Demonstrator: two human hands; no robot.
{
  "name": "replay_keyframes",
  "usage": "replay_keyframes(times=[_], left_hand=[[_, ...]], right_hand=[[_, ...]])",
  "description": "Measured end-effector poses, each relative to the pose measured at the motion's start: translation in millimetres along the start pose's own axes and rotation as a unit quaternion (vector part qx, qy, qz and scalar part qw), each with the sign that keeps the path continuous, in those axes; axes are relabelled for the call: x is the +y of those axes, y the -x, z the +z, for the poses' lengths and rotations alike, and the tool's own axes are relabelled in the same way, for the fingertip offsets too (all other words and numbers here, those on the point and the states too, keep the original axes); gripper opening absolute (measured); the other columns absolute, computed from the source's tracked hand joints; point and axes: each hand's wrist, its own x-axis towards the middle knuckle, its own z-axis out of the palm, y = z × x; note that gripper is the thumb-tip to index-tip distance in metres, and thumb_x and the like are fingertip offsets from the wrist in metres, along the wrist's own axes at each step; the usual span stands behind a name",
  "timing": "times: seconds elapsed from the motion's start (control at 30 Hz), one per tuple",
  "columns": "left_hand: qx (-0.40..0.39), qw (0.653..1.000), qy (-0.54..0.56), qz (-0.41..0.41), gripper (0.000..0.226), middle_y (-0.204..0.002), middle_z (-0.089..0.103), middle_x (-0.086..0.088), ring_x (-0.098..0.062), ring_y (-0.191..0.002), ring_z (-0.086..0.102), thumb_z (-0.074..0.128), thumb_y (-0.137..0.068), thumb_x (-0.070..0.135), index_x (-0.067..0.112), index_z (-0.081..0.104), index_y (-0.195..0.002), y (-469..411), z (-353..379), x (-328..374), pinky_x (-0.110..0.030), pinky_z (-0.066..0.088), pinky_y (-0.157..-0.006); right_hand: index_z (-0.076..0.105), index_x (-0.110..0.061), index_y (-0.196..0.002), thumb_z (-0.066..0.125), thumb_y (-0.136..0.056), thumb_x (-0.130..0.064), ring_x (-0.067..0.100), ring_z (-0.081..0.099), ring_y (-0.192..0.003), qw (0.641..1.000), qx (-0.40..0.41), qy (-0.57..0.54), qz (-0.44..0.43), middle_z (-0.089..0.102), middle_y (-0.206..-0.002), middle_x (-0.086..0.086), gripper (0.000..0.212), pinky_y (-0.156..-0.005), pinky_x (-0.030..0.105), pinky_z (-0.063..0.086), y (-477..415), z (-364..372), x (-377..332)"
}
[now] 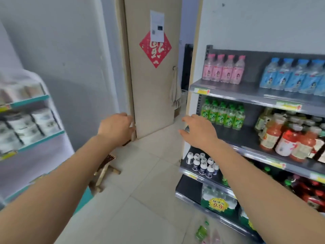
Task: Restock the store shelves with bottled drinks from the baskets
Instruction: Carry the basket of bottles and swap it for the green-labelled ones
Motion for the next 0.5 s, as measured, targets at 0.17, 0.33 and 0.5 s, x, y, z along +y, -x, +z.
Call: replay_keyframes(times=[0.17,0.33,0.5], left_hand=[[0.01,0.992,-0.045,-0.117,0.038,-0.122,0.058,-0.006,-0.03,-0.111,0.057,0.044,-0.097,0.039,0.017,0.053,-0.126,54.6,-21.5,-60.5,-0.04,0.048,-0.083],[0.005,0.969,-0.079,-0.235,0.037,-0.124,0.058,-0.006,-0.031,-0.114,0.055,0.045,-0.097,0.038,0.017,0.054,-0.126,126.2,-47.1,-109.9,-0.039,0.048,-0.083],[-0.004,0.937,-0.113,-0.331,0.037,-0.122,0.059,-0.006,-0.031,-0.112,0.057,0.046,-0.096,0.04,0.018,0.055,-0.125,205.3,-72.8,-152.2,-0.04,0.05,-0.082]], right_hand=[[0.049,-0.018,-0.135,0.054,-0.093,-0.043,0.031,0.052,-0.117,0.994,-0.015,-0.019,-0.106,0.056,-0.126,0.01,0.049,-0.09,0.039,0.045,-25.9,1.4,-74.3],[0.05,-0.019,-0.134,0.055,-0.093,-0.044,0.03,0.051,-0.12,0.974,-0.007,-0.051,-0.222,0.055,-0.128,0.01,0.049,-0.092,0.038,0.042,-28.1,-1.3,-156.2],[0.048,-0.02,-0.135,0.053,-0.094,-0.045,0.031,0.052,-0.117,0.943,-0.01,-0.075,-0.323,0.055,-0.126,0.009,0.049,-0.09,0.038,0.043,-13.7,-1.2,-239.4]])
